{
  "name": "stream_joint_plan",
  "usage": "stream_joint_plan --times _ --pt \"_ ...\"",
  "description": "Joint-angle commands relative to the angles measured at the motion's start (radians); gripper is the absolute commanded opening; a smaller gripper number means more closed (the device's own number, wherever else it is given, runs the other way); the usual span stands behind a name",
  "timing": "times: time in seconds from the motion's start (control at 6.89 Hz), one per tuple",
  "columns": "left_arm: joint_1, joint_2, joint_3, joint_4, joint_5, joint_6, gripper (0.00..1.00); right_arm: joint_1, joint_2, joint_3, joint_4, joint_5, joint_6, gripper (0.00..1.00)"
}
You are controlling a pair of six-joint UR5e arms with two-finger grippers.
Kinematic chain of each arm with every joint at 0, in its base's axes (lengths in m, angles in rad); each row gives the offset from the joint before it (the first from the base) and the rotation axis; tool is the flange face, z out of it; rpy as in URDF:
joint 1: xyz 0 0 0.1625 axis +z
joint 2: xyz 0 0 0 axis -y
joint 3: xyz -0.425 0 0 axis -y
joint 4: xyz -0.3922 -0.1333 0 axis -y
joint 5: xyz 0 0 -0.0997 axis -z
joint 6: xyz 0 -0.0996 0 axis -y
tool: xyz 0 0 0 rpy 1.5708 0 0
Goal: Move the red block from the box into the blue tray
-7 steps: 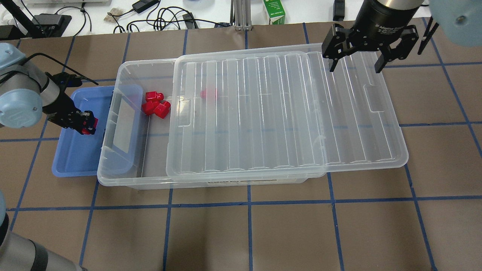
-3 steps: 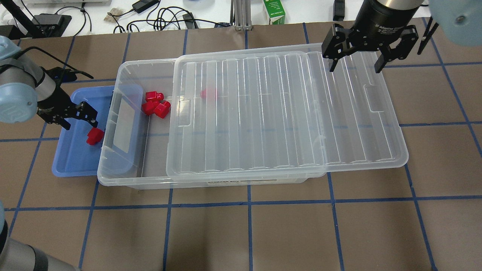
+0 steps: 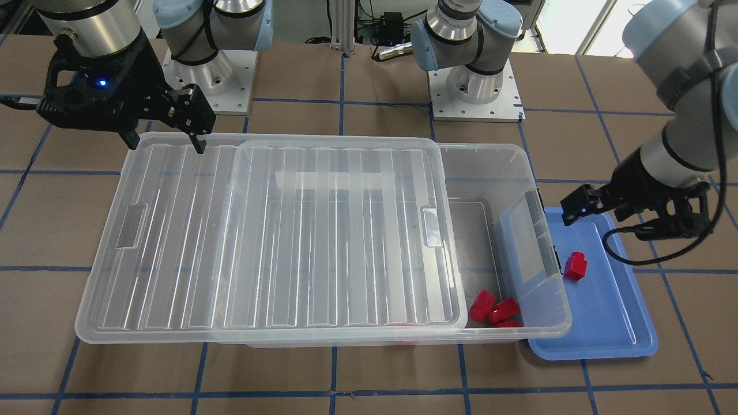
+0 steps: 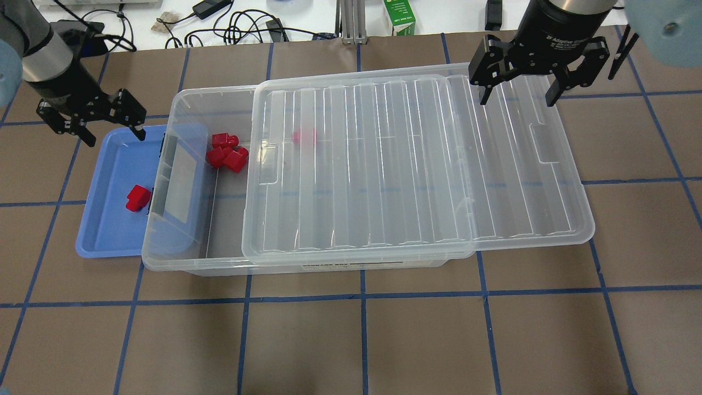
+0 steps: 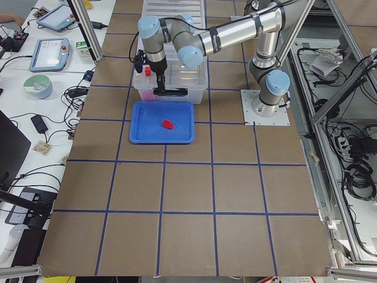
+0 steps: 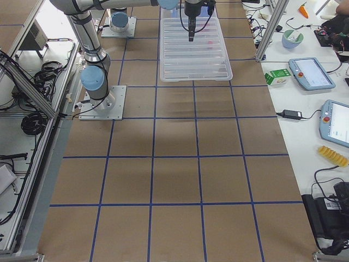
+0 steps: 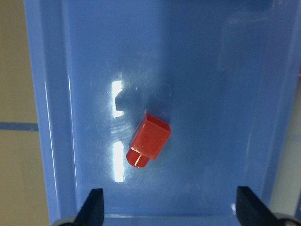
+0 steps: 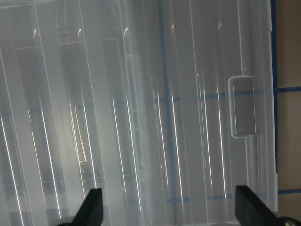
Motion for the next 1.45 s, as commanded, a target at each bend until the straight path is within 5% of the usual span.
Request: stream_joint_plan --times 0.0,0.58,0.73,1.31 --pt "-0.197 0.083 0.031 -0.029 0.067 -0.091 1.00 0.000 0.000 0.000 -0.001 0.000 0.000 1.00" --pt "-0.227 0.193 -0.020 -0.024 -0.001 -0.092 1.00 0.000 0.001 0.000 -0.002 0.000 -0.001 1.00" --pt "-0.211 0.204 -0.006 -0.026 -0.134 -0.076 1.00 -0.012 0.003 0.000 -0.005 -0.006 -0.020 1.00" --pt "-0.161 0.221 -0.006 -0.110 -0.105 -0.134 1.00 -0.363 0.013 0.043 -0.002 -0.032 -0.397 1.00"
